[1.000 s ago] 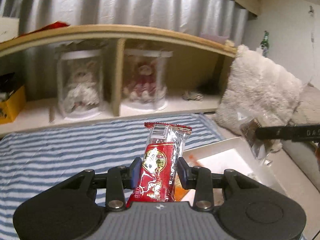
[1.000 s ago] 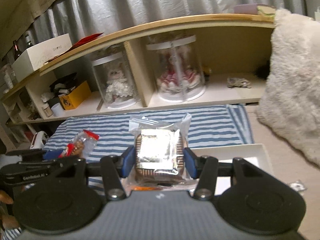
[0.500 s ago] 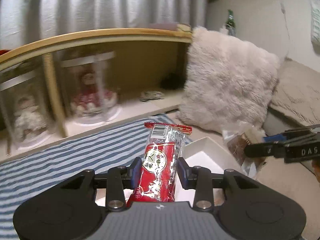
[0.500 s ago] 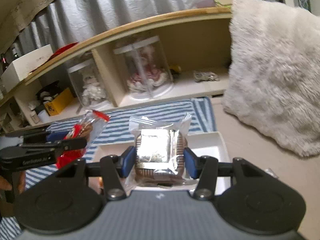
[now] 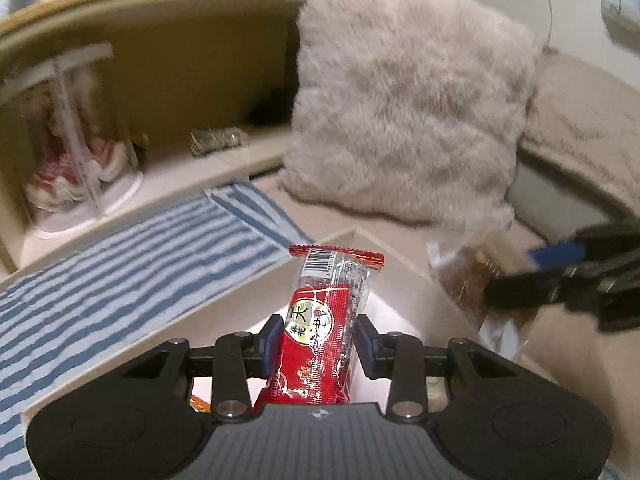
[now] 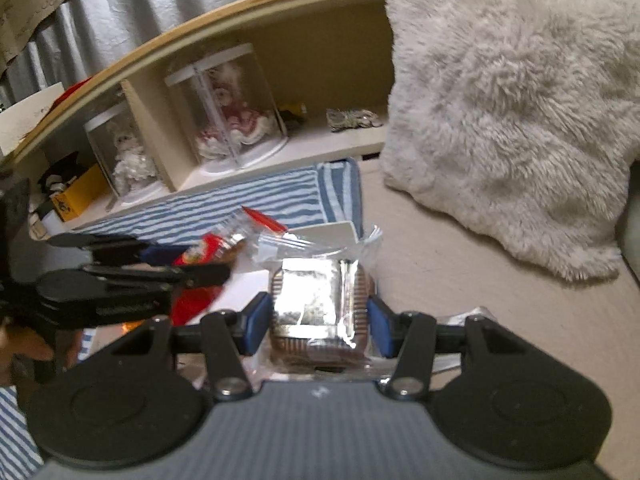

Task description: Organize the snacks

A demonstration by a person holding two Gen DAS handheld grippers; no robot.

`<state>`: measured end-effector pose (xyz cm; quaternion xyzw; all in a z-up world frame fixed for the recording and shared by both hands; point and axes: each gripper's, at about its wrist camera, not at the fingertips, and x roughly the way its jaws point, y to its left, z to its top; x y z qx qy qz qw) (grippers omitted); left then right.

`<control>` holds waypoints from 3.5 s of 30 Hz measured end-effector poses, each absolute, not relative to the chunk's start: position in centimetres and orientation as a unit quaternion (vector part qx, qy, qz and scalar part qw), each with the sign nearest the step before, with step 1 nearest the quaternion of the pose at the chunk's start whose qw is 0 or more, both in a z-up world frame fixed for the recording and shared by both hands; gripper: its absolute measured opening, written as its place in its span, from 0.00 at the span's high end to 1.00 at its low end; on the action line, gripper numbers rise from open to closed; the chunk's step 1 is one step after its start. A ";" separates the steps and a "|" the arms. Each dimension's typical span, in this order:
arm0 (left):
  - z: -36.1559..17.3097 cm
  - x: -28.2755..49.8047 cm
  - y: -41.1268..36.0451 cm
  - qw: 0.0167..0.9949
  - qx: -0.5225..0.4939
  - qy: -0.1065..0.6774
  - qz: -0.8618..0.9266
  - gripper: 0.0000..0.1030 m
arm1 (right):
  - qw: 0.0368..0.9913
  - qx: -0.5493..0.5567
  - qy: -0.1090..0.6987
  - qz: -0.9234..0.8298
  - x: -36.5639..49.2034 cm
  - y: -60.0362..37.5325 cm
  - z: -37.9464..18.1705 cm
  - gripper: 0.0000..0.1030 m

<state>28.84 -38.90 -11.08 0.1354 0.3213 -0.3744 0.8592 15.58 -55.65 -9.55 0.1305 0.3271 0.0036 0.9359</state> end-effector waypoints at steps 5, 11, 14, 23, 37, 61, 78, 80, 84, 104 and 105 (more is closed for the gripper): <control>-13.6 30.7 -38.7 0.843 0.136 0.351 -0.384 0.61 | 0.936 0.128 0.326 0.007 17.3 -56.0 -10.1 0.44; -15.2 31.5 -36.9 0.840 0.134 0.369 -0.375 0.60 | 0.936 0.116 0.331 0.023 20.7 -54.9 -11.0 0.44; -15.2 31.9 -35.8 0.844 0.130 0.370 -0.365 0.58 | 0.935 0.113 0.334 0.028 22.0 -54.2 -11.5 0.44; -15.5 31.0 -34.7 0.847 0.154 0.355 -0.364 0.60 | 0.935 0.107 0.336 0.031 24.3 -52.8 -13.9 0.44; -15.8 31.1 -35.5 0.851 0.150 0.359 -0.353 0.60 | 0.916 0.046 0.397 0.040 22.0 -51.6 -16.0 0.44; -9.9 27.6 -33.5 0.860 0.133 0.356 -0.341 0.00 | 0.925 0.100 0.366 -0.005 19.1 -51.6 -11.2 0.04; -3.8 21.5 -26.9 0.886 0.104 0.353 -0.282 0.00 | 0.933 0.086 0.350 -0.005 14.1 -48.9 -6.9 0.01; -3.0 20.7 -26.2 0.889 0.100 0.353 -0.275 0.00 | 0.933 0.083 0.349 -0.006 13.4 -48.4 -6.4 0.01; -1.4 18.8 -24.7 0.895 0.092 0.352 -0.260 0.00 | 0.935 0.077 0.346 -0.010 11.7 -47.2 -5.2 0.01; 4.5 6.1 -18.6 0.934 0.034 0.282 -0.217 0.00 | 0.961 0.065 0.269 -0.007 0.7 -42.5 0.7 0.01; 4.5 5.5 -18.3 0.936 0.031 0.279 -0.211 0.00 | 0.961 0.064 0.267 -0.013 0.1 -42.2 0.7 0.01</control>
